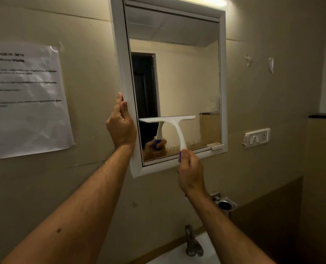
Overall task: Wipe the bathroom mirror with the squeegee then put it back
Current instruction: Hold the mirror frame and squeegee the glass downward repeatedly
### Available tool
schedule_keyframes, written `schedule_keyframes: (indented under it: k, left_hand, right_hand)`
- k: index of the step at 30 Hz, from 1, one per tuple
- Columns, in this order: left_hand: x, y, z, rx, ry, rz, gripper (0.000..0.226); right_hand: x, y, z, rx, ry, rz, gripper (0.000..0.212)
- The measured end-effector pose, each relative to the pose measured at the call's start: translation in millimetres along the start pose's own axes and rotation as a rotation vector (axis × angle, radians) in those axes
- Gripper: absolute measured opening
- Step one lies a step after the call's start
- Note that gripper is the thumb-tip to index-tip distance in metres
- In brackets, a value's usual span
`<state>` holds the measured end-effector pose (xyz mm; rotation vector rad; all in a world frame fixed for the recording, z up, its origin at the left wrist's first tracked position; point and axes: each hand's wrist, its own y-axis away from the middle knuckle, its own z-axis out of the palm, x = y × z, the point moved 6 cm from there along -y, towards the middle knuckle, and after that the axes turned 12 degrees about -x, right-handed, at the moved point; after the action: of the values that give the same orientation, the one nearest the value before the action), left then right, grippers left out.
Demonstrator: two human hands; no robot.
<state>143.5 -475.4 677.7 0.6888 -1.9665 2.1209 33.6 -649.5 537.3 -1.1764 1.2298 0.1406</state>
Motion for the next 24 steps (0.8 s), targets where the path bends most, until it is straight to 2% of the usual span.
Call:
schedule_keyframes:
  k: [7, 16, 24]
  left_hand:
    - [-2.6, 0.1, 2.7, 0.006, -0.007, 0.004, 0.036]
    - [-7.0, -1.4, 4.6, -0.021, 0.036, 0.001, 0.038]
    - [-16.0, -1.0, 9.8, -0.026, 0.087, 0.002, 0.037]
  right_hand:
    - [58.0, 50.6, 5.0, 0.01, -0.016, 0.049, 0.038]
    - [9.7, 6.7, 0.7, 0.01, 0.02, -0.01, 0.031]
    - [56.5, 46.6, 12.7, 0.02, -0.024, 0.025, 0.031]
